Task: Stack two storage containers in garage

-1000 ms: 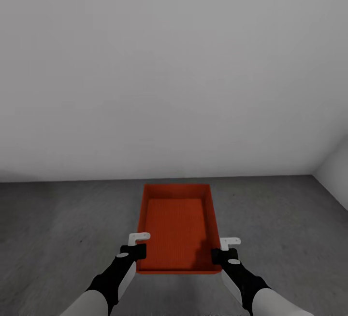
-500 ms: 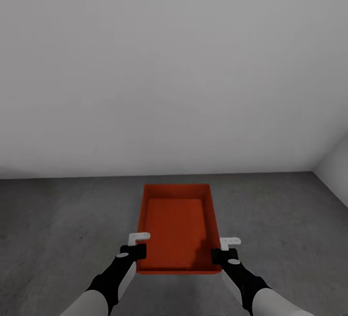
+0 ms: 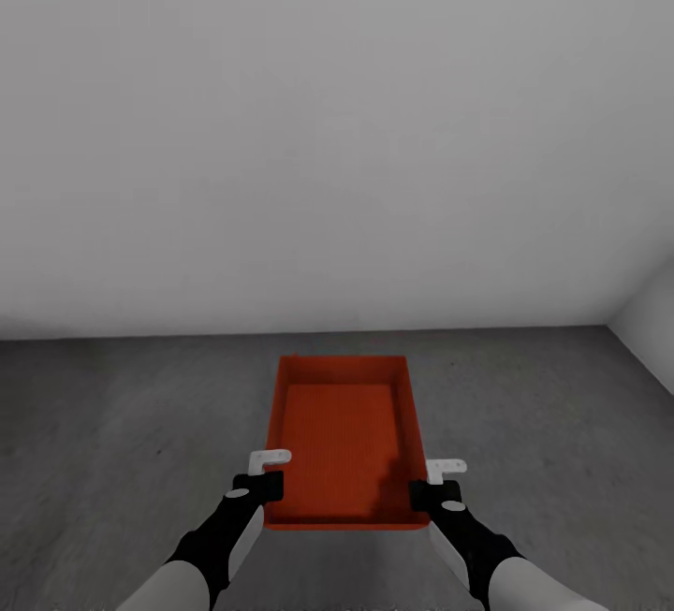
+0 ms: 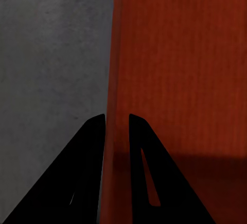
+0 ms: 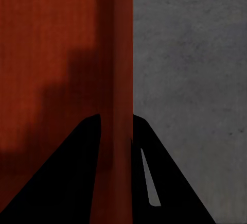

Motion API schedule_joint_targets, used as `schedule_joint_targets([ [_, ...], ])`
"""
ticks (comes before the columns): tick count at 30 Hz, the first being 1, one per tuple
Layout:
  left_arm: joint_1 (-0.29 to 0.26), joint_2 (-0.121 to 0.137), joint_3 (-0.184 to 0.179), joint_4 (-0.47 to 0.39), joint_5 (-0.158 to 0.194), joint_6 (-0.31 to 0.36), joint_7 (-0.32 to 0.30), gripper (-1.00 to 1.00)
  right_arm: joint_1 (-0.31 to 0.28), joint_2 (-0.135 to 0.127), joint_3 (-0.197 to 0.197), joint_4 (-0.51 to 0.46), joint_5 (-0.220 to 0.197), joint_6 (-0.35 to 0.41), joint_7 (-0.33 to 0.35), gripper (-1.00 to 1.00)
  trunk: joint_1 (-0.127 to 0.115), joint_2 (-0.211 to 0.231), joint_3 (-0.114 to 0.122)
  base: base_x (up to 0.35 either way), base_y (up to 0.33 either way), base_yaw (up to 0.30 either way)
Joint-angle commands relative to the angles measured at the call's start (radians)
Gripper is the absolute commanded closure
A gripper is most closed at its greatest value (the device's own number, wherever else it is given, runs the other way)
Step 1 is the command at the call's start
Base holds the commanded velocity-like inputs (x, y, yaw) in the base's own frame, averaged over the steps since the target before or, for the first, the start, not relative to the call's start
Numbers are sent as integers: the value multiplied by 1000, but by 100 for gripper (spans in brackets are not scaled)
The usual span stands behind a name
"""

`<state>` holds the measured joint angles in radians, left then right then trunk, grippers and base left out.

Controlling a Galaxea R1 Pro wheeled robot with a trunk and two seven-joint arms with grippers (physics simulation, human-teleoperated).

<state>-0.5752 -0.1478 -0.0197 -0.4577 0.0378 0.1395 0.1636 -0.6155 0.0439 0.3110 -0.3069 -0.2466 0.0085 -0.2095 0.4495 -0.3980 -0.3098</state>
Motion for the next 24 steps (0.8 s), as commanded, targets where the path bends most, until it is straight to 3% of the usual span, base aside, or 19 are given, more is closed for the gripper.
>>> schedule_joint_targets([
  [1,0,7,27,-3,-10,8,71,100,-1,0,-12,-4,-13,1,1,100,0,-2,-3,0,0,0],
  [10,0,7,27,-4,-10,8,71,100,-1,0,-12,-4,-13,1,1,100,0,-2,-17,0,0,0],
  [24,0,7,27,-5,-10,8,71,100,-1,1,-12,-4,-13,1,-2,100,0,-2,-19,0,0,0],
])
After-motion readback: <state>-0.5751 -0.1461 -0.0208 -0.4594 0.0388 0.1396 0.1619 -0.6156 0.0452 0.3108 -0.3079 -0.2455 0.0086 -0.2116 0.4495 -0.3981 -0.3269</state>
